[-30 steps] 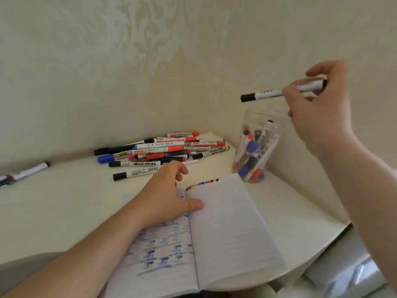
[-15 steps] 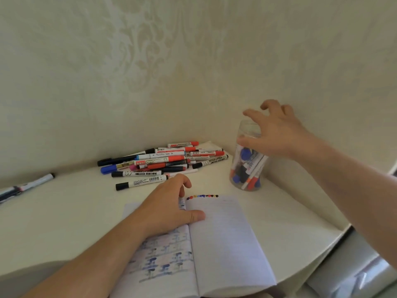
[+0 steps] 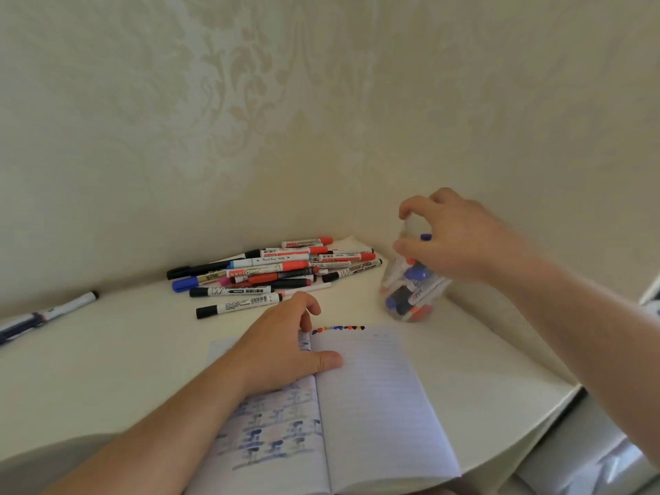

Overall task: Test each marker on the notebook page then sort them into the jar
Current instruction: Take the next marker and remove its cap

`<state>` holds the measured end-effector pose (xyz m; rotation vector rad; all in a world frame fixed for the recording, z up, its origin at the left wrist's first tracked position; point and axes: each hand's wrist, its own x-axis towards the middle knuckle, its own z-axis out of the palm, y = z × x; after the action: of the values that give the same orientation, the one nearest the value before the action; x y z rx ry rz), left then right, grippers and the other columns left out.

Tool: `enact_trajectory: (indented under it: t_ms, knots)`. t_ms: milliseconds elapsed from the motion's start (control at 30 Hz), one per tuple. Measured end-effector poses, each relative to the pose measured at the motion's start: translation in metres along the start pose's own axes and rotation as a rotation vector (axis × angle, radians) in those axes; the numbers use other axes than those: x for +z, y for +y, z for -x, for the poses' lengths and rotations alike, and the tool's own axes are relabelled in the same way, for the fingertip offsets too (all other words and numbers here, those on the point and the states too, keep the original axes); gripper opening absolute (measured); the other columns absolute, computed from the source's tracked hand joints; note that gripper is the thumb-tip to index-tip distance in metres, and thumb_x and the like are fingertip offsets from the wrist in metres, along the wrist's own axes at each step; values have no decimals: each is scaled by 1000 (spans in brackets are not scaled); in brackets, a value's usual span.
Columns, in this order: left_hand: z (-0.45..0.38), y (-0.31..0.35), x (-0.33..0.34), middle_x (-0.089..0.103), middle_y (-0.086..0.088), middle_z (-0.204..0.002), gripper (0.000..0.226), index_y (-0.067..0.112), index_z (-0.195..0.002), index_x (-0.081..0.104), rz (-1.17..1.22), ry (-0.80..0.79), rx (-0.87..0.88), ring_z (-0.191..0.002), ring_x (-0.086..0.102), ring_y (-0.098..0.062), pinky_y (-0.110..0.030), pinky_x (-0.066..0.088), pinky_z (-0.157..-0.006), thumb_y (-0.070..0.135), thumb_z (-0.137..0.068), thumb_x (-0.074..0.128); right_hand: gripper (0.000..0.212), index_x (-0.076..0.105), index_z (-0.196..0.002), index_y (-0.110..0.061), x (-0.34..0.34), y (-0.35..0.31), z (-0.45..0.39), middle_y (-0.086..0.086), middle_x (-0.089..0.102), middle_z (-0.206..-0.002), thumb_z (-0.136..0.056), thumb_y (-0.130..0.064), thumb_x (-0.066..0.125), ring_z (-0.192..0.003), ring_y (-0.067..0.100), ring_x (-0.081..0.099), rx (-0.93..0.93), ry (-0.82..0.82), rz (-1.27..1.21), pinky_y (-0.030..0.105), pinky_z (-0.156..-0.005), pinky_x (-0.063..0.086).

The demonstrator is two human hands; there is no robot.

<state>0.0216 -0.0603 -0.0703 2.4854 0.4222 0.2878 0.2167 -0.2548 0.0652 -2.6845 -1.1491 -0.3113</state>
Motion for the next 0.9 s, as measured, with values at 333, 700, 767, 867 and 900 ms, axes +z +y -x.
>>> enact_trajectory:
  t_ms: [333, 700, 767, 867, 900]
  knots:
    - [-2, -3, 4, 53, 21, -106, 70, 44, -119, 43, -2, 29, -5, -93, 54, -1, -25, 47, -78, 71, -66, 81, 55, 62, -130, -8, 111, 42, 80, 23, 52, -133, -85, -41, 67, -111, 43, 55, -133, 753, -265, 46, -99, 45]
    - [-3, -4, 5, 54, 20, -105, 71, 44, -120, 43, -6, 34, -7, -94, 54, -2, -29, 52, -82, 71, -66, 82, 39, 71, -115, -10, 85, 31, 66, 24, 59, -126, -80, -28, 73, -100, 45, 60, -269, 896, -139, 41, -93, 46]
    - [-2, -4, 5, 54, 20, -105, 71, 44, -119, 43, -7, 35, -9, -94, 54, -2, -29, 52, -82, 71, -66, 81, 38, 73, -112, -10, 83, 33, 64, 23, 60, -126, -80, -29, 73, -98, 45, 59, -244, 930, -96, 37, -92, 43]
    - [-2, -4, 5, 54, 20, -105, 71, 44, -120, 43, -10, 31, -5, -93, 54, -2, -29, 51, -82, 71, -67, 81, 38, 74, -112, -10, 82, 34, 62, 22, 61, -126, -80, -31, 73, -99, 44, 59, -217, 930, -100, 33, -92, 40]
    - [-2, -4, 5, 54, 20, -105, 71, 44, -119, 42, -8, 30, -7, -93, 54, -2, -29, 51, -83, 71, -67, 81, 39, 75, -112, -10, 81, 35, 61, 21, 61, -127, -80, -32, 73, -100, 44, 59, -211, 938, -91, 32, -92, 40]
